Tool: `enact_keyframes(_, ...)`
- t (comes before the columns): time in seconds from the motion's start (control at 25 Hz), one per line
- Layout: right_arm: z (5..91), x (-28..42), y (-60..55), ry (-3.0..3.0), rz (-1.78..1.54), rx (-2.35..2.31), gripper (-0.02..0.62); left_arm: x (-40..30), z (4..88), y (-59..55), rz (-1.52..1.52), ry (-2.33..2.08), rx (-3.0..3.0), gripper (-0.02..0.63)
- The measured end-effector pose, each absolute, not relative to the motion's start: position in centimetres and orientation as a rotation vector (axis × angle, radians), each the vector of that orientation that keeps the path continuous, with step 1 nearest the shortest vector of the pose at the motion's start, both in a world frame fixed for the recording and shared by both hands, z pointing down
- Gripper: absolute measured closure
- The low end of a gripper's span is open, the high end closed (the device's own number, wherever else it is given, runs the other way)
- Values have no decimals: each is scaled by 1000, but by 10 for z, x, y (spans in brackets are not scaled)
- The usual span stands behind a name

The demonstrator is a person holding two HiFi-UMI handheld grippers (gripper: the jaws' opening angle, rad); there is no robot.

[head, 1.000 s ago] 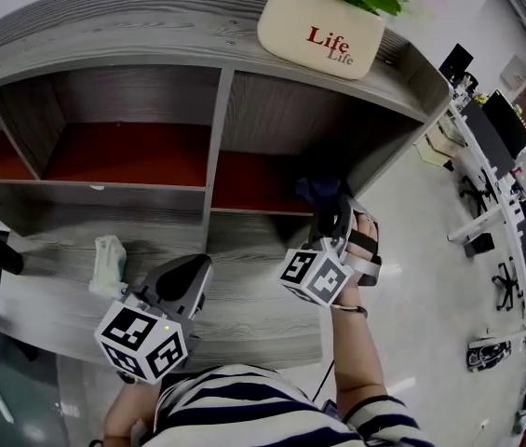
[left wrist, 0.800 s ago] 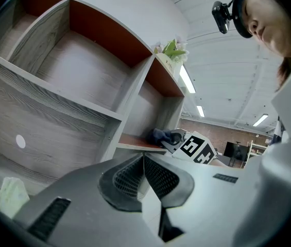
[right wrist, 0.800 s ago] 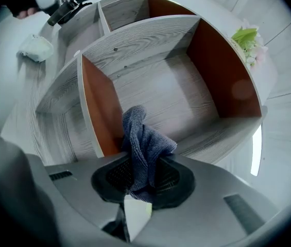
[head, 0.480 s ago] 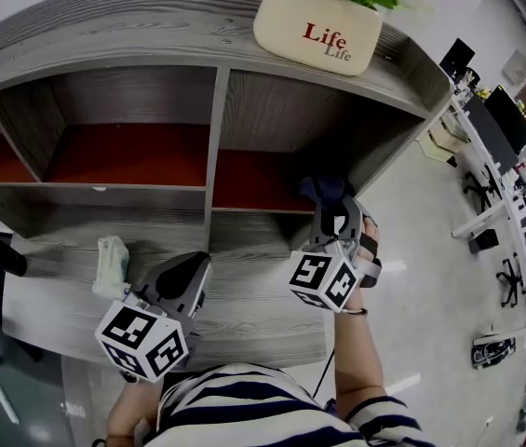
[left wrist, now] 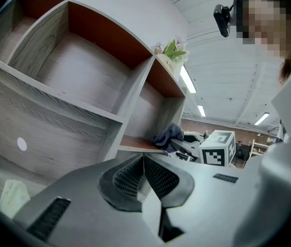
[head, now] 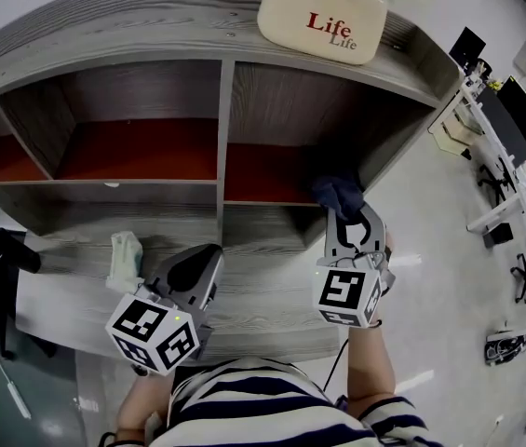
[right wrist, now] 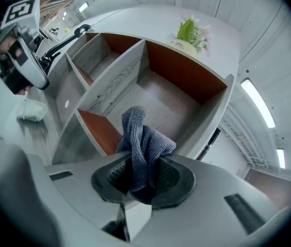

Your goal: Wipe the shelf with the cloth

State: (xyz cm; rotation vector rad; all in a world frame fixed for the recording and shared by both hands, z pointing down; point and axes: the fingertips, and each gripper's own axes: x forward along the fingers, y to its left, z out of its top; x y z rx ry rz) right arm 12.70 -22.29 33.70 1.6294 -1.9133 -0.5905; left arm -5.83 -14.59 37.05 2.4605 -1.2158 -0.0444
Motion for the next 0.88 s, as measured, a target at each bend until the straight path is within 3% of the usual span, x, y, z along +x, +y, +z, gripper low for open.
enact_keyframes(0.88, 385, 123, -156, -2240, -197, 1588, 514, -59, 383, -145, -10, -1245, 2416, 583)
